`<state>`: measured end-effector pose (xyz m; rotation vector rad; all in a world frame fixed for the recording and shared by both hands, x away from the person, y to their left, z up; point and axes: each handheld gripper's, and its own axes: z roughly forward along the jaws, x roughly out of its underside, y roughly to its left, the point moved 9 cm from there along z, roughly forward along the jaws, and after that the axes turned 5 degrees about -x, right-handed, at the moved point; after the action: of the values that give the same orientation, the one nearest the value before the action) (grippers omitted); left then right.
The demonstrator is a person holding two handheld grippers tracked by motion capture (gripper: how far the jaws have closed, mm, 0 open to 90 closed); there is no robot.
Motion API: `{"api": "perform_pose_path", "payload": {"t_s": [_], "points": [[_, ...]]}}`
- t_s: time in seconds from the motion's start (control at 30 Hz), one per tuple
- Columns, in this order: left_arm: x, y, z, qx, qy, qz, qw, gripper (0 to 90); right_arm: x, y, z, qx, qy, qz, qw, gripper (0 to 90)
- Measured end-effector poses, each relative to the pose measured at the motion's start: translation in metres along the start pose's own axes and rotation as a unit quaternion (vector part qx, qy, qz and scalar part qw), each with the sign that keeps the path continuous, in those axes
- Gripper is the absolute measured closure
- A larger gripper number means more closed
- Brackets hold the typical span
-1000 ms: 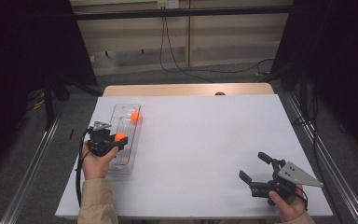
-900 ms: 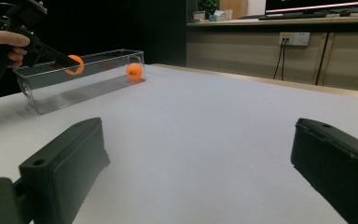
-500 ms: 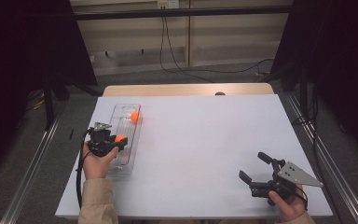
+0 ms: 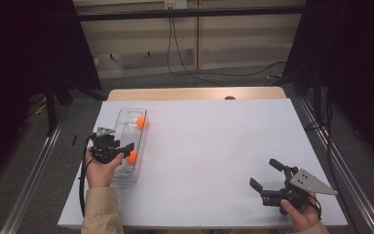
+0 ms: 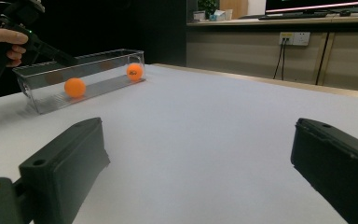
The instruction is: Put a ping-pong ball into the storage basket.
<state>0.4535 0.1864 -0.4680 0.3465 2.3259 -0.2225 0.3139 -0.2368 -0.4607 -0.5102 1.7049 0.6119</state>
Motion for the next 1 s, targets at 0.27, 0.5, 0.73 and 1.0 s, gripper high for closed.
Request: {"api": "perform_pose_path", "payload": {"t_s": [0.27,0.5,0.73,1.0], "points": [[-0.003,-0.002,-0.003,-0.001,-0.005,0.001,1.0000,36.5,0.000,0.000,0.000,0.000,0.000,0.000,1.0000,2.4],[-0.005,-0.006,-0.005,0.006,-0.010,-0.006,0.9999,28.5,0.000,-0.001,-0.001,0.001,-0.001,0.001,1.0000,2.4],[-0.006,-0.008,-0.009,0.015,-0.018,-0.011,0.9997,22.7,0.000,0.000,0.001,0.000,0.001,0.002,1.0000,2.4],[-0.005,-0.014,-0.013,0.029,-0.027,-0.010,0.9992,17.2,0.001,-0.001,0.003,0.000,0.002,0.002,1.0000,2.4]]}}
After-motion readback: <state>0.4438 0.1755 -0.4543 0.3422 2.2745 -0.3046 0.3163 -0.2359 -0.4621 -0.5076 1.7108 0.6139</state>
